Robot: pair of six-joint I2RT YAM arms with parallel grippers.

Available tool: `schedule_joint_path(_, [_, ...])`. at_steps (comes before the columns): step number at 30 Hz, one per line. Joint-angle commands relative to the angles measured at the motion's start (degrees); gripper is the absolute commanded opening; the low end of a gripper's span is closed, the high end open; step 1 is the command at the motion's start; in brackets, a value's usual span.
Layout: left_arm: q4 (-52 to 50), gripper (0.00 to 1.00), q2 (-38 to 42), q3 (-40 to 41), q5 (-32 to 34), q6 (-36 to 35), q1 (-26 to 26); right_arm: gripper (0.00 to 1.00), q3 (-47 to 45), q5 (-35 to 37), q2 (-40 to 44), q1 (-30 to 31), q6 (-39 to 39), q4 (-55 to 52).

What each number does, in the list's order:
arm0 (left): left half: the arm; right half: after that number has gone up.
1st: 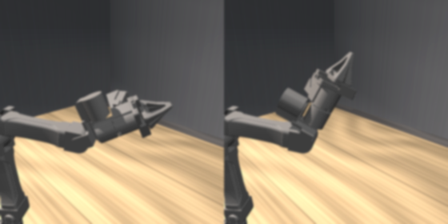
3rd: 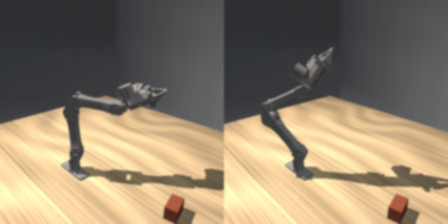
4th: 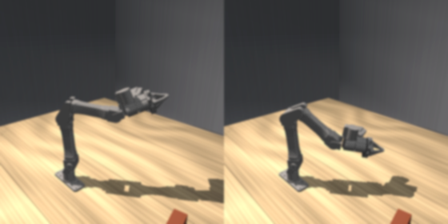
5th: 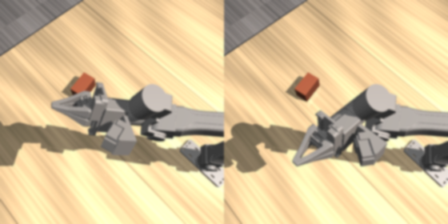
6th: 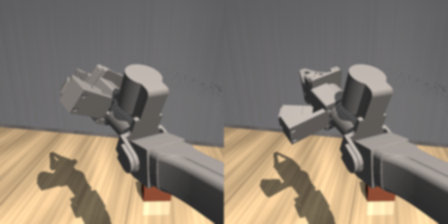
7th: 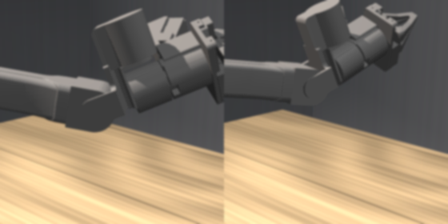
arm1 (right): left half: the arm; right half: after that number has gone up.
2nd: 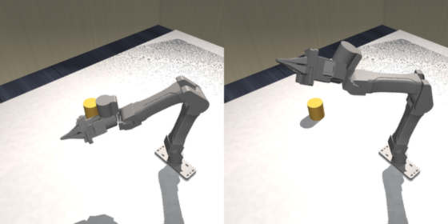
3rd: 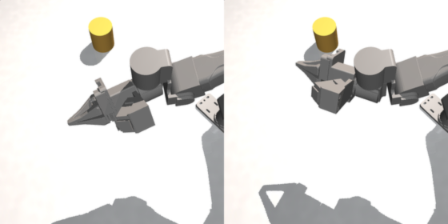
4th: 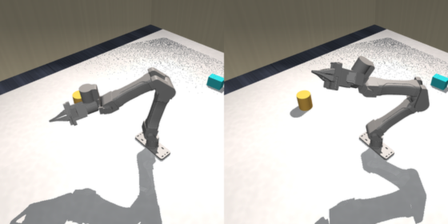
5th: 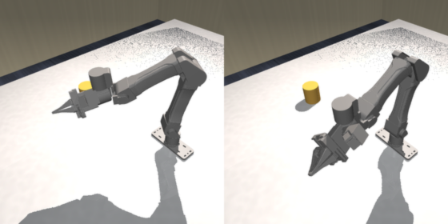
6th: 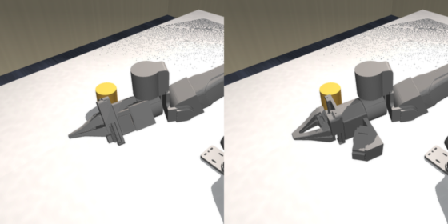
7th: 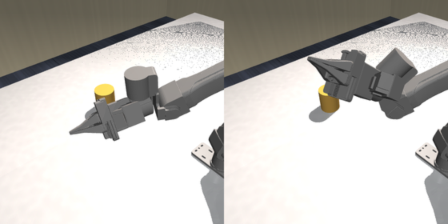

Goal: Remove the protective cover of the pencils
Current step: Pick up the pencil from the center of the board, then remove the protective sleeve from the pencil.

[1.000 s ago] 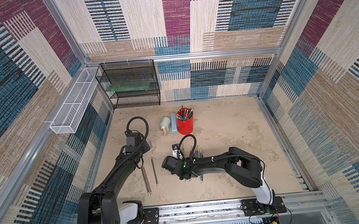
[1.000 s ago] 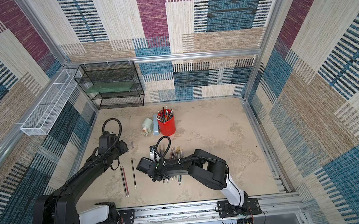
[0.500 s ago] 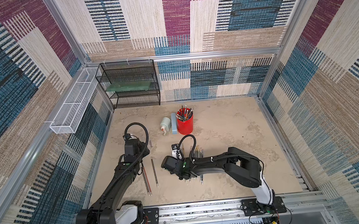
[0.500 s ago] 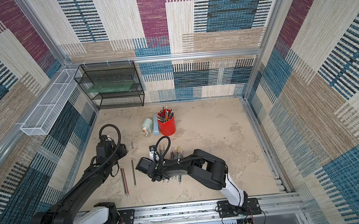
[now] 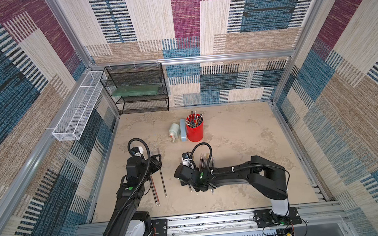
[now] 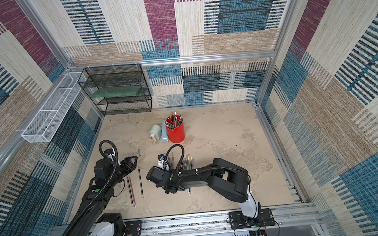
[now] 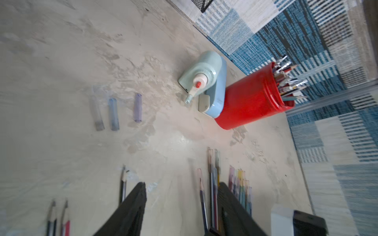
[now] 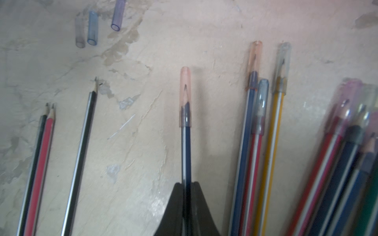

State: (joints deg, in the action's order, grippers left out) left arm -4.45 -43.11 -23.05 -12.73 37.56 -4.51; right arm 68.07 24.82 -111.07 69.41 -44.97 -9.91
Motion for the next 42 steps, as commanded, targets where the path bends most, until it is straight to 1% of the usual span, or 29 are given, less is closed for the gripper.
schedule_joint_path(1, [-0.5,0.59,0.7,-1.2,-6.2,2.8,0.1,0.08,-2.5,-0.7,3.1,0.4,1.2,6.7])
schedule_joint_path(3, [-1.4,0.59,0.4,-1.9,-7.7,3.1,0.1,0.08,-4.6,-0.2,5.0,1.0,1.8,9.1])
schedule_joint_path(7, [3.0,0.58,-0.4,-0.2,-13.0,6.0,0.1,0.06,-7.9,0.5,7.7,1.5,1.9,13.5])
schedule_joint_path(12, [0.7,0.55,-0.7,-2.4,-15.4,7.3,0.1,0.05,-9.1,-0.8,9.5,1.8,1.8,17.0])
schedule_joint_path(17, [1.0,0.55,1.1,-1.7,-17.8,8.2,0.0,0.05,-9.4,-1.4,10.0,2.8,3.9,20.5])
schedule_joint_path(20, [-0.2,0.54,2.0,-2.7,-18.5,7.7,0.0,0.05,-8.9,-3.0,10.3,2.9,3.8,20.9])
schedule_joint_path(23, [-1.1,0.51,2.0,-3.1,-19.8,7.0,0.0,0.05,-8.6,-2.7,10.4,3.0,4.5,21.3])
schedule_joint_path(26, [-1.1,0.50,2.1,-2.5,-20.0,6.7,-0.1,0.05,-8.5,-2.1,10.4,3.0,4.9,21.8])
schedule_joint_path(30, [-5.1,0.49,1.4,-4.9,-19.6,4.6,-0.1,0.05,-7.1,-2.9,10.5,3.2,5.0,21.5])
schedule_joint_path(36, [-5.3,0.48,1.6,-4.6,-19.6,3.7,-0.8,0.05,-5.7,-2.6,9.8,3.5,6.2,21.6])
schedule_joint_path(40, [-6.1,0.48,0.4,-5.6,-18.7,2.4,-0.8,0.05,-5.0,-3.2,10.0,3.5,6.2,20.9])
schedule_joint_path(42, [-5.9,0.46,-0.7,-5.5,-18.4,2.3,-1.1,0.05,-4.9,-3.1,10.0,3.6,6.8,20.9])
